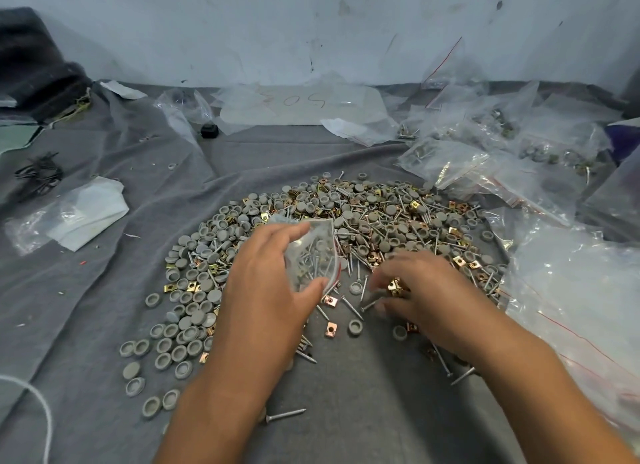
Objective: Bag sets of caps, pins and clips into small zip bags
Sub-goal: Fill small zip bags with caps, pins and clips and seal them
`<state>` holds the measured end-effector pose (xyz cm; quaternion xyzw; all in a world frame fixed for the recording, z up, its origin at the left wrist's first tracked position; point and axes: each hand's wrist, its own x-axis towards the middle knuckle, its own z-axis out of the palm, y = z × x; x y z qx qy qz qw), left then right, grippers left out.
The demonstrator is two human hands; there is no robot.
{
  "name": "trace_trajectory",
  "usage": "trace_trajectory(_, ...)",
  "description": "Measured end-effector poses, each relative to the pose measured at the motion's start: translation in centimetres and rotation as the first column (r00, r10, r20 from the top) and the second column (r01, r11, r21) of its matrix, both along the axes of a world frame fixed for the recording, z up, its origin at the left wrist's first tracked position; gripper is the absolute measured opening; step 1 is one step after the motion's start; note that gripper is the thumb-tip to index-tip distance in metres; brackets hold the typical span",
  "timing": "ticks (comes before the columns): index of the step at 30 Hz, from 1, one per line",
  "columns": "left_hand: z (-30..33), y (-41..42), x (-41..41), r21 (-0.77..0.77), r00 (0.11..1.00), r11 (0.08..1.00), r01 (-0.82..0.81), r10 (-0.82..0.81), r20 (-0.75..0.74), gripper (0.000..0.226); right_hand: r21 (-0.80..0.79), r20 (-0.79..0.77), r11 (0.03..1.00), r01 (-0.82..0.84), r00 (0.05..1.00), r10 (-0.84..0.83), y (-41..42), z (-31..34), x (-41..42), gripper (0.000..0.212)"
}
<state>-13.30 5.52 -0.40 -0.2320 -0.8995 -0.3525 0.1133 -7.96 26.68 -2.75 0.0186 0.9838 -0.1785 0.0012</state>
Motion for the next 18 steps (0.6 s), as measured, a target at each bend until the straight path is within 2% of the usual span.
trace_trajectory(3, 0.0, 0.0, 0.1, -0.002, 1.0, 1.0, -0.003, 0.003, 0.0, 0.069, 0.028, 0.068, 0.999, -0.028, 0.997, 0.026, 0.0, -0.6, -0.1, 0.013)
trace_trajectory(7, 0.1, 0.0, 0.0, 0.01, 1.0, 1.0, -0.008, 0.008, 0.002, 0.068, -0.015, -0.015, 1.0, -0.02, 1.0, 0.02, 0.0, -0.6, -0.5, 0.001)
trace_trajectory(11, 0.0, 0.1, 0.2, 0.001, 1.0, 1.0, -0.013, 0.013, 0.006, 0.068, 0.012, -0.057, 0.997, -0.079, 0.995, 0.079, -0.4, -0.7, -1.1, 0.003)
trace_trajectory(18, 0.1, -0.2, 0.1, -0.001, 1.0, 1.0, -0.015, 0.015, 0.019, 0.067, 0.025, 0.041, 0.994, -0.107, 0.994, 0.106, 0.2, -1.1, -1.0, 0.01)
